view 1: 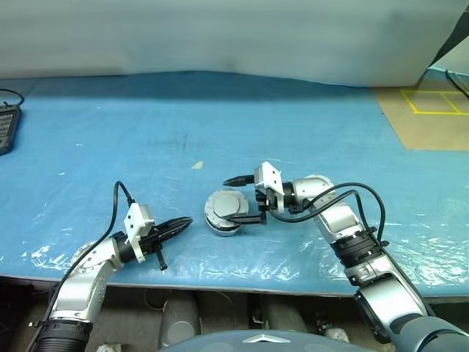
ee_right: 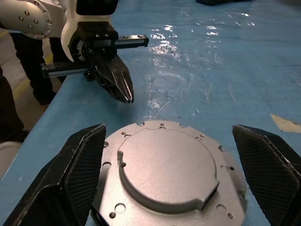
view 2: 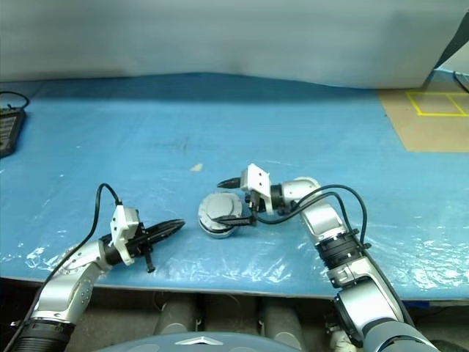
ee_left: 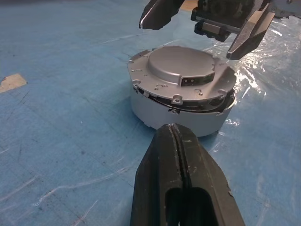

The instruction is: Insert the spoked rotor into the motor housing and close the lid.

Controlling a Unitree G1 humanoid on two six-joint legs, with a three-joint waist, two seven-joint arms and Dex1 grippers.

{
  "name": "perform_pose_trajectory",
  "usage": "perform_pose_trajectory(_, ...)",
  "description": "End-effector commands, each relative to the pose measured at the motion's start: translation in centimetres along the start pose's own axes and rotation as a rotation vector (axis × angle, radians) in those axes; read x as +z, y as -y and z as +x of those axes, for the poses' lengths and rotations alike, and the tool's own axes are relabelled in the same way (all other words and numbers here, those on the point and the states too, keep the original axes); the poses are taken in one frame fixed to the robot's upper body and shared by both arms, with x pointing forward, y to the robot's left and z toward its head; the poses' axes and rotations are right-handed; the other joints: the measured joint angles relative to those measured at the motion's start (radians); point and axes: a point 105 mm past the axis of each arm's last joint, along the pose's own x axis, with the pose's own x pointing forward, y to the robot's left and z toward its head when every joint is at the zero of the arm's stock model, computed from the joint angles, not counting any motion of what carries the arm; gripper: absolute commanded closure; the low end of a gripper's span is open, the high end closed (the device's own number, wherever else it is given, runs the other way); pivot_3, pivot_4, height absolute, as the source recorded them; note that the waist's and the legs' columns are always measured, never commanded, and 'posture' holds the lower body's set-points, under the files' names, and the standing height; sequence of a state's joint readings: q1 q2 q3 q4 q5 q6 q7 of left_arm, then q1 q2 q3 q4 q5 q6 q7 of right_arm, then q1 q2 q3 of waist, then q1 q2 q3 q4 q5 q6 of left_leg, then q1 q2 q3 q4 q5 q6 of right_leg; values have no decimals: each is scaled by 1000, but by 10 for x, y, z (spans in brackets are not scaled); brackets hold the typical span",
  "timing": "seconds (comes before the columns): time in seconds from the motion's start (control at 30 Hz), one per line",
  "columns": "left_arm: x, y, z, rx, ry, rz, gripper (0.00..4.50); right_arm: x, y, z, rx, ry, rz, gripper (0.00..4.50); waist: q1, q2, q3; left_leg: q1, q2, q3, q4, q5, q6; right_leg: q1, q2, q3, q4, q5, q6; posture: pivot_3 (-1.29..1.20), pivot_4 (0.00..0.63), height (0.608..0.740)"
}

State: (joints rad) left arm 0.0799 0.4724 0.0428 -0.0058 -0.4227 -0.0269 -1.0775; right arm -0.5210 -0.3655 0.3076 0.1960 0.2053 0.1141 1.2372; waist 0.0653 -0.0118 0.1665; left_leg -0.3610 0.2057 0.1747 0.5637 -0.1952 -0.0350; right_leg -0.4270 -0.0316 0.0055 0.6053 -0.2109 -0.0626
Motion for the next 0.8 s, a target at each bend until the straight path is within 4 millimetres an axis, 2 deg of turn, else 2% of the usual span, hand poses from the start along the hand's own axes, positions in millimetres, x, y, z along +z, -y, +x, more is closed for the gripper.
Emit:
perform_pose_trajectory(0.03,4,-1,2,-4,17,25,4500,5,-4,5,35,19,-3,43,0,0,0,0,0,0,0,0,0,0,0,0,0,0,0,0,150,740)
perform_pose_trajectory(0.17,4,-1,2,-2,15,26,4500,-6,0,10,20,-4,14,43,0,0,0,0,0,0,0,0,0,0,0,0,0,0,0,0,150,740)
perform_pose_trajectory(0.43,3,0,2,6,8,26,4500,-11,3,13,24,-19,10,43,-1,0,0,0,0,0,0,0,0,0,0,0,0,0,0,0,150,740)
perform_pose_trajectory(0.53,1,0,2,12,4,28,4500,-14,2,10,26,-37,-2,593,-1,0,0,0,0,0,0,0,0,0,0,0,0,0,0,0,150,740)
perform_pose_trajectory(0.6,1,0,1,16,2,30,4500,-15,0,10,28,-39,-10,1244,0,0,0,0,0,0,0,0,0,0,0,0,0,0,0,0,150,740)
perform_pose_trajectory(0.63,1,-1,1,17,1,31,4500,-15,-1,9,30,-39,-15,1424,0,0,0,0,0,0,0,0,0,0,0,0,0,0,0,0,150,740)
perform_pose_trajectory(0.8,1,-1,2,20,-5,39,4500,-8,-4,11,28,-38,-28,1421,1,0,0,0,0,0,0,0,0,0,0,0,0,0,0,0,150,740)
